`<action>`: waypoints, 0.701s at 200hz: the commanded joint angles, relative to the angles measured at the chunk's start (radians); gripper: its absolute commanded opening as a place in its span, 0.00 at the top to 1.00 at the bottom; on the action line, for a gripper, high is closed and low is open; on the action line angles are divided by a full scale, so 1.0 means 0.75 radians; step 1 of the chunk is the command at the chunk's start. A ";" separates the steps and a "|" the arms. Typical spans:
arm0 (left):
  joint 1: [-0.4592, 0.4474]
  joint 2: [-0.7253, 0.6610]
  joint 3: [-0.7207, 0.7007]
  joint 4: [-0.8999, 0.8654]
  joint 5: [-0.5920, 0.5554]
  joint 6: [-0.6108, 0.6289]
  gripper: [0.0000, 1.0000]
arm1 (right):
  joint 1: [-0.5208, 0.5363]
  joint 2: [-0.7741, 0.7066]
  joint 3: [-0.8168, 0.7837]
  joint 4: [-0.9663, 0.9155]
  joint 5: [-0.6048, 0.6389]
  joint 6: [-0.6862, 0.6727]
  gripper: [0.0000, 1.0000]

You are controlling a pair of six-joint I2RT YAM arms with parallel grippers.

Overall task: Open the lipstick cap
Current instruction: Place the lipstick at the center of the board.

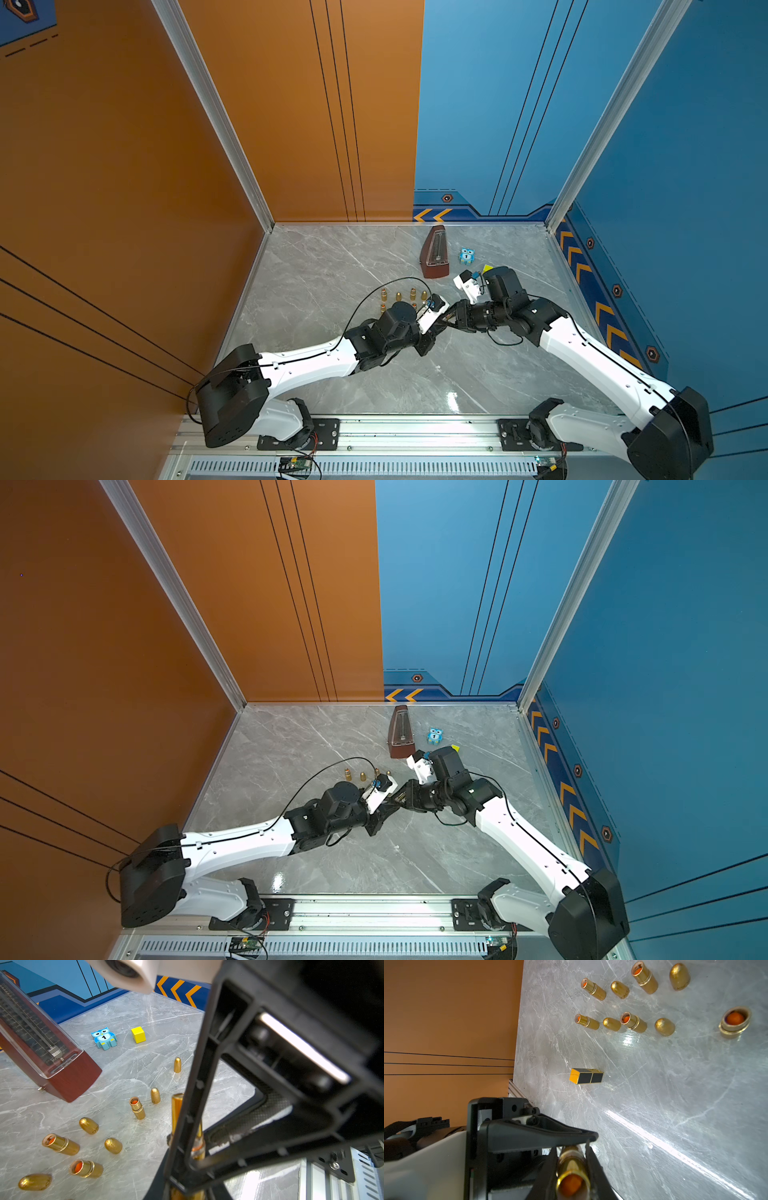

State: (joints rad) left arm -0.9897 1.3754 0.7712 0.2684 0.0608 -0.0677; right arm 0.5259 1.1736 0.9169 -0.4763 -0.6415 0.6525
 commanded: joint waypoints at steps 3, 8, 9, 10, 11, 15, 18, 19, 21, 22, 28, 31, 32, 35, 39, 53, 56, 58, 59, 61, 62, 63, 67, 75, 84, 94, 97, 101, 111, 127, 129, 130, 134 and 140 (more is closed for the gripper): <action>-0.015 -0.003 0.043 0.020 -0.008 0.024 1.00 | 0.013 0.006 0.018 0.013 0.040 -0.031 0.77; -0.016 -0.003 0.043 0.021 -0.012 0.024 1.00 | 0.013 0.006 0.022 0.001 0.055 -0.038 0.78; -0.016 -0.003 0.042 0.019 -0.013 0.024 1.00 | 0.013 0.005 0.024 -0.001 0.057 -0.039 0.78; -0.016 -0.003 0.042 0.019 -0.014 0.023 1.00 | 0.013 0.004 0.024 -0.002 0.060 -0.039 0.78; -0.016 -0.003 0.042 0.019 -0.016 0.023 1.00 | 0.013 0.003 0.025 -0.004 0.063 -0.040 0.78; -0.016 -0.005 0.039 0.018 -0.022 0.020 1.00 | 0.013 0.002 0.025 -0.009 0.073 -0.042 0.78; -0.016 -0.006 0.036 0.017 -0.025 0.020 1.00 | 0.013 0.002 0.026 -0.011 0.078 -0.042 0.78; -0.016 -0.006 0.037 0.018 -0.027 0.019 1.00 | 0.013 0.002 0.025 -0.011 0.080 -0.043 0.78; -0.016 -0.006 0.036 0.017 -0.028 0.019 1.00 | 0.013 0.000 0.027 -0.011 0.081 -0.043 0.79; -0.015 -0.006 0.036 0.018 -0.028 0.018 1.00 | 0.013 0.000 0.026 -0.011 0.081 -0.044 0.79; -0.016 -0.005 0.033 0.017 -0.029 0.017 1.00 | 0.014 -0.002 0.030 -0.013 0.083 -0.045 0.79; -0.015 -0.007 0.031 0.018 -0.031 0.017 1.00 | 0.013 -0.002 0.033 -0.017 0.084 -0.047 0.79; -0.014 -0.007 0.030 0.018 -0.031 0.017 1.00 | 0.013 -0.003 0.034 -0.018 0.085 -0.047 0.79; -0.014 -0.007 0.030 0.020 -0.033 0.016 1.00 | 0.013 -0.004 0.038 -0.023 0.088 -0.051 0.79; -0.014 -0.008 0.028 0.019 -0.036 0.016 1.00 | 0.013 -0.004 0.044 -0.033 0.095 -0.057 0.79; -0.014 -0.007 0.027 0.017 -0.045 0.018 1.00 | 0.013 -0.010 0.059 -0.056 0.118 -0.073 0.80; -0.014 -0.007 0.027 0.018 -0.046 0.017 1.00 | 0.013 -0.013 0.060 -0.058 0.126 -0.074 0.80; -0.014 -0.007 0.028 0.018 -0.046 0.016 1.00 | 0.013 -0.014 0.061 -0.058 0.131 -0.074 0.80; -0.014 -0.007 0.027 0.018 -0.046 0.016 1.00 | 0.013 -0.014 0.062 -0.059 0.133 -0.074 0.80; -0.014 -0.007 0.027 0.019 -0.047 0.017 0.98 | 0.013 -0.016 0.064 -0.061 0.137 -0.074 0.80; -0.014 -0.007 0.027 0.019 -0.048 0.016 0.98 | 0.014 -0.017 0.064 -0.062 0.139 -0.074 0.80; -0.014 -0.008 0.026 0.019 -0.048 0.016 0.98 | 0.013 -0.018 0.066 -0.062 0.141 -0.074 0.80; -0.014 -0.009 0.027 0.018 -0.048 0.017 0.95 | 0.013 -0.020 0.066 -0.063 0.148 -0.076 0.80; -0.012 -0.013 0.024 0.017 -0.048 0.015 0.90 | 0.011 -0.021 0.079 -0.073 0.160 -0.085 0.80; -0.012 -0.020 0.020 0.018 -0.057 0.015 0.83 | 0.009 -0.021 0.099 -0.105 0.185 -0.104 0.81; -0.010 -0.025 0.013 0.019 -0.069 0.019 0.75 | 0.005 -0.021 0.120 -0.137 0.223 -0.129 0.81; -0.011 -0.027 0.009 0.018 -0.072 0.020 0.73 | 0.003 -0.021 0.125 -0.144 0.235 -0.136 0.81; -0.009 -0.030 0.004 0.018 -0.079 0.020 0.68 | 0.002 -0.021 0.134 -0.152 0.250 -0.140 0.81; -0.003 -0.041 -0.010 0.017 -0.093 0.016 0.60 | -0.001 -0.019 0.148 -0.172 0.293 -0.156 0.81; 0.006 -0.063 -0.035 0.018 -0.104 0.009 0.53 | -0.002 -0.004 0.171 -0.218 0.390 -0.192 0.80; 0.009 -0.067 -0.037 0.017 -0.108 0.007 0.52 | -0.002 -0.002 0.173 -0.226 0.407 -0.196 0.80; 0.009 -0.068 -0.039 0.018 -0.109 0.005 0.51 | -0.002 0.000 0.174 -0.229 0.415 -0.199 0.80; 0.012 -0.073 -0.047 0.017 -0.118 0.003 0.49 | -0.002 0.003 0.181 -0.243 0.449 -0.207 0.80; 0.018 -0.080 -0.057 0.016 -0.130 -0.002 0.46 | -0.004 0.010 0.187 -0.260 0.504 -0.221 0.80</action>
State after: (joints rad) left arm -0.9886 1.3533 0.7631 0.2905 0.0132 -0.0666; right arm 0.5274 1.1728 1.0134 -0.5774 -0.4404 0.5556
